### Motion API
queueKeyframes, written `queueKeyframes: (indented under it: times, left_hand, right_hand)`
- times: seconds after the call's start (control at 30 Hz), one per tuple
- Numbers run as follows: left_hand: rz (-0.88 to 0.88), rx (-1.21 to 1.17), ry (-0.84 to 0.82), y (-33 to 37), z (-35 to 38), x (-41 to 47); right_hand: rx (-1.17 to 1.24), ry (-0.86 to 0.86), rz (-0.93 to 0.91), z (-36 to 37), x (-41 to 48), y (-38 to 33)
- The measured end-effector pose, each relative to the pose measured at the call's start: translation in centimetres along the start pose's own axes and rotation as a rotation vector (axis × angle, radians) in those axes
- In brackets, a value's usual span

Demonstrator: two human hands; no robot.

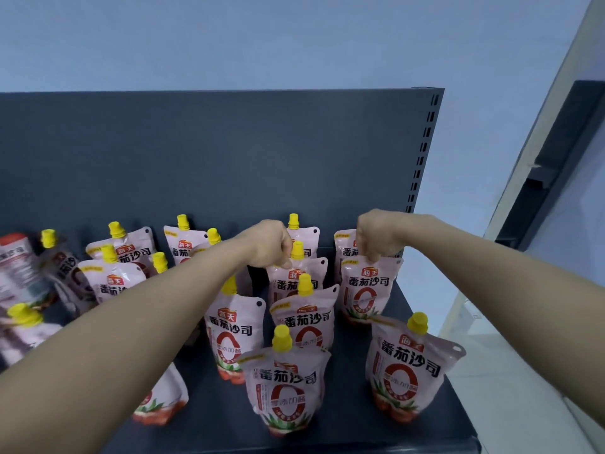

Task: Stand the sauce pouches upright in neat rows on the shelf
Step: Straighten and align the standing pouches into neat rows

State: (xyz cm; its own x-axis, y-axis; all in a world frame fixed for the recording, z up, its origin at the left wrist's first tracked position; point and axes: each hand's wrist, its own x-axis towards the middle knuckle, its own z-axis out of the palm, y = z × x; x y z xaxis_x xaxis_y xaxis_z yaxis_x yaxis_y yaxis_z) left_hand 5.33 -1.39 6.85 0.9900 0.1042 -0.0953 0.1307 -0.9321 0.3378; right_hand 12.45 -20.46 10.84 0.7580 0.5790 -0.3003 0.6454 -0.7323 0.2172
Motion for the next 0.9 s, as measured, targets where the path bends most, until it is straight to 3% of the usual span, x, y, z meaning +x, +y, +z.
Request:
queueKeyframes:
  times: [0.27, 0.6, 0.9]
  left_hand:
    - [-0.008, -0.061, 0.047, -0.9, 0.2, -0.5]
    - [-0.039, -0.037, 0.018, -0.4, 0.2, -0.8]
    - [-0.101, -0.053, -0.024, 0.3, 0.5, -1.2]
  right_hand:
    - [-0.001, 0.043, -0.041, 0.1, 0.9, 0.0]
    - [-0.117, -0.007, -0.1, 0.0, 0.3, 0.0]
    - [-0.062, 0.025, -0.085, 0.0, -0.4, 0.4]
